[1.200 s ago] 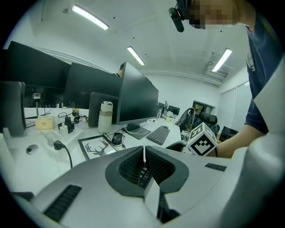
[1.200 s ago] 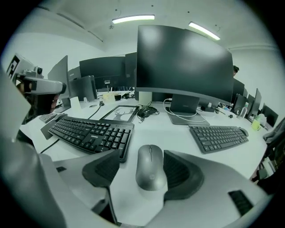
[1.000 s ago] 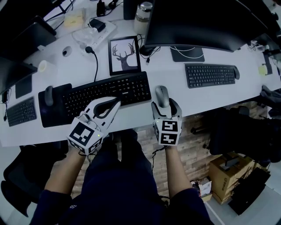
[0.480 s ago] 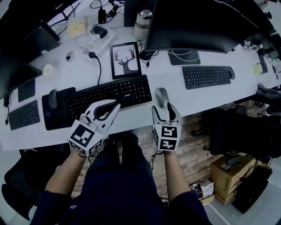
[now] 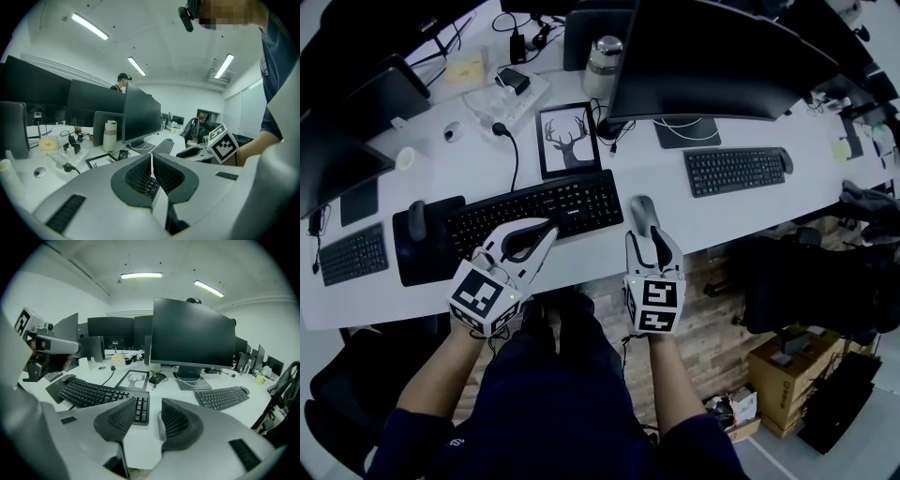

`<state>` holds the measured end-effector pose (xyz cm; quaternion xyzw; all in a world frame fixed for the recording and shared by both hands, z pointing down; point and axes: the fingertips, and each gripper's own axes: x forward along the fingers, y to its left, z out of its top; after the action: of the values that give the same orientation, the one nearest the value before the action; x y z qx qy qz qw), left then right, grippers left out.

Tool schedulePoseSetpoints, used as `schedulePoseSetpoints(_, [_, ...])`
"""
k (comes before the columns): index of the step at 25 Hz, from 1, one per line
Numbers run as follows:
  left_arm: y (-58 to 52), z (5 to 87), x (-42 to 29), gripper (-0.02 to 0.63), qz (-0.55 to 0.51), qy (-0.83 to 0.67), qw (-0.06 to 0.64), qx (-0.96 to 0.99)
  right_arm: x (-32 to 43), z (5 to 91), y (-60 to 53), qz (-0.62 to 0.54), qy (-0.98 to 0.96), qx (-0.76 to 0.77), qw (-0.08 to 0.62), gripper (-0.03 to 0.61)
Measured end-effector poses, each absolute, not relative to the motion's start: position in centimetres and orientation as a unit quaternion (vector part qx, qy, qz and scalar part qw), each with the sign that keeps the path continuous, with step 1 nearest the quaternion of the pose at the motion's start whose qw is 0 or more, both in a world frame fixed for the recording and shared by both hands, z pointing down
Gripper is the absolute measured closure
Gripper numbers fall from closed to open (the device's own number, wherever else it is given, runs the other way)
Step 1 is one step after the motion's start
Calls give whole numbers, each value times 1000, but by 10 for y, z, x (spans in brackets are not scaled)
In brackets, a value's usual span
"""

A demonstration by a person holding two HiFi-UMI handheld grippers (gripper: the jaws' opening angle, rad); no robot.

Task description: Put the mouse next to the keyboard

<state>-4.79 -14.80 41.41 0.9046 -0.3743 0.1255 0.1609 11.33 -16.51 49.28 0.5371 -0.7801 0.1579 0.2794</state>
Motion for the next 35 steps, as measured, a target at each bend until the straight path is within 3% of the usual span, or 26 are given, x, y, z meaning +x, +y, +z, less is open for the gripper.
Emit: schedulePoseSetpoints(35, [-147,379,-46,575,112,-357,131,918,87,411,-152,102,-805,541,222,565])
